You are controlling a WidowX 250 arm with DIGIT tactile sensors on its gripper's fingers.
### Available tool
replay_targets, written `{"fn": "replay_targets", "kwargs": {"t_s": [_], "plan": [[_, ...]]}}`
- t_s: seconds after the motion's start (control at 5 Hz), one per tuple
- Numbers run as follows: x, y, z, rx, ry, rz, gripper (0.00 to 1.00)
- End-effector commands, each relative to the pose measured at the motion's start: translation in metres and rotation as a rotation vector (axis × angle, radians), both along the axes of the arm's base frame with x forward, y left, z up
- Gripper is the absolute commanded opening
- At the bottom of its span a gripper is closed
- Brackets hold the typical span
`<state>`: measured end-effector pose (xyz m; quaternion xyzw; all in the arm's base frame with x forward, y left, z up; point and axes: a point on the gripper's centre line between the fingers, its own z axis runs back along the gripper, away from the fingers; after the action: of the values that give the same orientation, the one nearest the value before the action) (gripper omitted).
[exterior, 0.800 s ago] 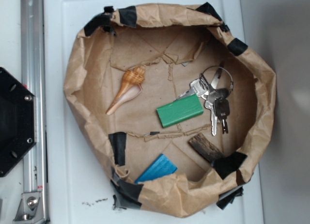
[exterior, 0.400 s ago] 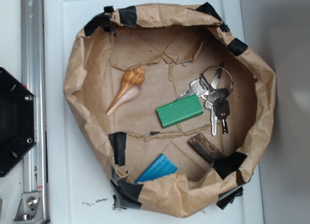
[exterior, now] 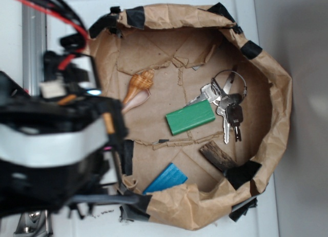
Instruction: Grab the wood chip.
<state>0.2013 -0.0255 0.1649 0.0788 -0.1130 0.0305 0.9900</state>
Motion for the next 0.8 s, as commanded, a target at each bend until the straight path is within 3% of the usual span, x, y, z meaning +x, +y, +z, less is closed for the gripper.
{"fn": "replay_targets", "kwargs": {"t_s": [0.0,0.2,0.4,0.6], "plan": [[0.04,0.015,-0.01,-0.061,-0.075,-0.159,1.0],[0.063,0.029,-0.014,-0.152,-0.08,-0.316,1.0],[0.084,0.033,-0.023,-0.155,-0.061,-0.343,1.0],[0.091,0.015,-0.037,-0.106,-0.051,-0.382,1.0]]}}
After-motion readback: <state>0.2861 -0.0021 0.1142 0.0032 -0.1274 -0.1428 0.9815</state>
